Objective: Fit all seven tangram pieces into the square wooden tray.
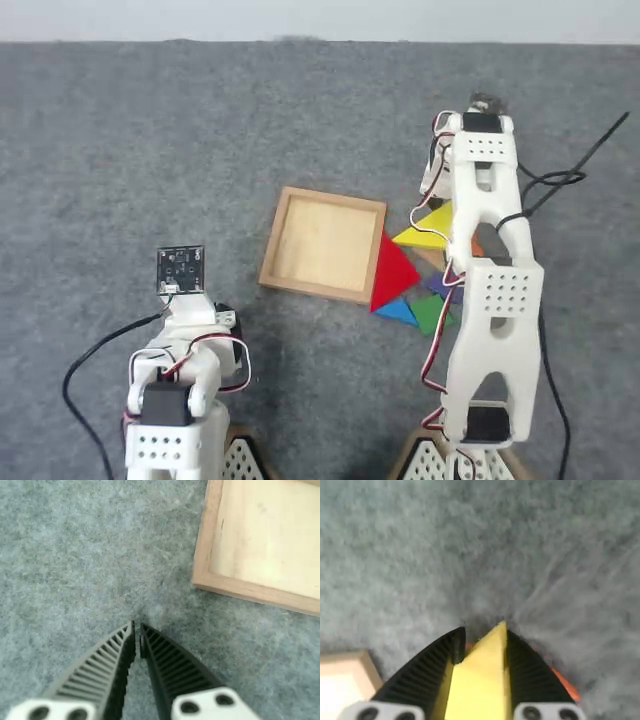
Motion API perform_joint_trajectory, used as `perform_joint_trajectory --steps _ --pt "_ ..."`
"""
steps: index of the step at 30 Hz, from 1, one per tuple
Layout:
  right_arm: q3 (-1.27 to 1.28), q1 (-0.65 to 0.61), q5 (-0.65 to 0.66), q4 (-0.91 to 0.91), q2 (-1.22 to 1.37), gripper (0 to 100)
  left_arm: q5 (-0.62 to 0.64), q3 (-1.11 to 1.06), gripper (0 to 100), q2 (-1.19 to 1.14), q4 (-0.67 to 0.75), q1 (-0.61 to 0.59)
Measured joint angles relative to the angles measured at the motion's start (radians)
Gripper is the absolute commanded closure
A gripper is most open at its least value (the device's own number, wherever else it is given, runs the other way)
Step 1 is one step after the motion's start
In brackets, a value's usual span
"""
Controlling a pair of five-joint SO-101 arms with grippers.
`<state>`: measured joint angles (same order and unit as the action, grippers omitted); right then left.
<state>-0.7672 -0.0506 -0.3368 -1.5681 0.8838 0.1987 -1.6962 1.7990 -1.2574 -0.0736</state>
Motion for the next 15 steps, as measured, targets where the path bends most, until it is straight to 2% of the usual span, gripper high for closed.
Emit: perform_joint_trajectory --steps 10,15 --pt "0.000 -0.002 0.014 -0.104 -0.083 93.1 0.000 0.000 99 0.000 0.000 0.000" --pt "0.002 -0.011 0.068 -0.172 -0.094 93.7 0.000 0.000 99 0.000 0.000 0.000"
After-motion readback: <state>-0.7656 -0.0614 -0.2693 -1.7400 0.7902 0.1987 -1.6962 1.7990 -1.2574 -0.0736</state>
